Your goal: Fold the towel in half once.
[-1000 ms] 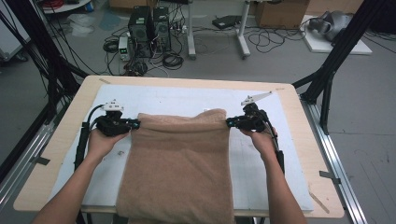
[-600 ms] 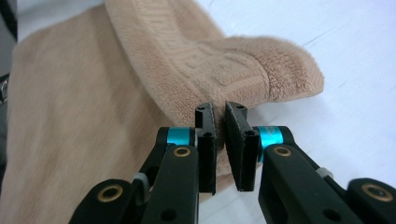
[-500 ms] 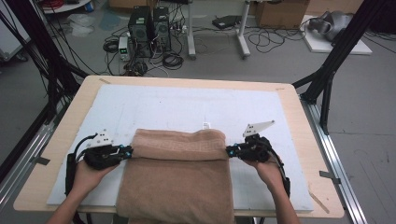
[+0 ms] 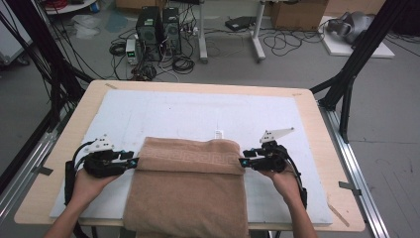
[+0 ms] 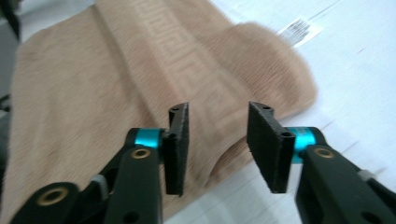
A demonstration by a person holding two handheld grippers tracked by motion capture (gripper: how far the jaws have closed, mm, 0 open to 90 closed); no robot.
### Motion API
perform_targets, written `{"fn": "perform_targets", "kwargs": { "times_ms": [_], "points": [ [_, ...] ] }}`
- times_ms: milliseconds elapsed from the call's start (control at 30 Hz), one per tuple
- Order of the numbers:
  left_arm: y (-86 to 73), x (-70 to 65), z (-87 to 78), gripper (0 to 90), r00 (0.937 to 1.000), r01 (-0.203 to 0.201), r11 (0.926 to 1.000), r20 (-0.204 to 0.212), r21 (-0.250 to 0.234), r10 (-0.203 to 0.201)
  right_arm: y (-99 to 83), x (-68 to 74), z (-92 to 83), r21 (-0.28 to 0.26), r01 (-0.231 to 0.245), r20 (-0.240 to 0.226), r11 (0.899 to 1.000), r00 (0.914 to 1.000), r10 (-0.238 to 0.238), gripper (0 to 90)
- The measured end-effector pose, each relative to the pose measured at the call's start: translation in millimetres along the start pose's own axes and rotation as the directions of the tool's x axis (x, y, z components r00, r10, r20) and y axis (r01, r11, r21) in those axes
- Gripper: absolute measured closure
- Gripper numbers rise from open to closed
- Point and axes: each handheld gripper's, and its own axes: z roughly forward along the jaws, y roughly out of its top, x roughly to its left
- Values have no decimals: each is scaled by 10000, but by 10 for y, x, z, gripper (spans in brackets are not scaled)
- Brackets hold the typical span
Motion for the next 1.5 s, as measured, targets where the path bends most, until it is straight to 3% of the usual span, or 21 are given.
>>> {"fn": "perform_targets", "kwargs": {
  "times_ms": [100,167,233,367,467,500,633,700,800,933,1300,1500],
  "points": [
    [120,36,132,576,9999,139,9999,-6,21,-139,121,-63,72,126,-2,284,9999,9996,-2,535],
    [175,77,247,563,9992,343,9990,175,294,-348,171,-95,138,172,29,306,9998,9995,-35,523],
    [210,109,361,557,9995,300,9980,34,565,-302,215,-141,245,442,-81,358,9990,9993,65,505],
    [206,193,592,513,9978,646,9924,-213,1049,-627,227,-191,430,910,-228,407,9956,9990,192,485],
    [153,236,709,506,9971,750,9847,-245,1570,-720,200,-227,529,1254,-364,355,9914,9988,322,534],
    [138,239,726,536,9972,739,9863,-184,1477,-720,186,-233,553,1336,-430,258,9901,9989,399,573],
    [150,208,717,689,9990,435,9875,57,1513,-449,165,-207,604,1526,-154,7,9882,9999,155,739],
    [160,188,711,755,9993,337,9877,103,1525,-356,179,-190,593,1496,52,49,9887,10000,-60,768],
    [172,168,689,829,9997,179,9891,136,1464,-201,186,-186,556,1361,26,-66,9907,10000,-17,794],
    [188,166,634,846,9996,191,9919,171,1255,-214,208,-172,485,1071,87,-79,9942,9999,-79,800],
    [251,166,370,845,9973,589,9983,447,37,-590,351,-104,309,629,409,-85,9972,9991,-404,806],
    [268,110,279,843,9980,410,9991,481,-129,-403,391,-33,212,521,685,-106,9963,9976,-680,806]
  ]
}}
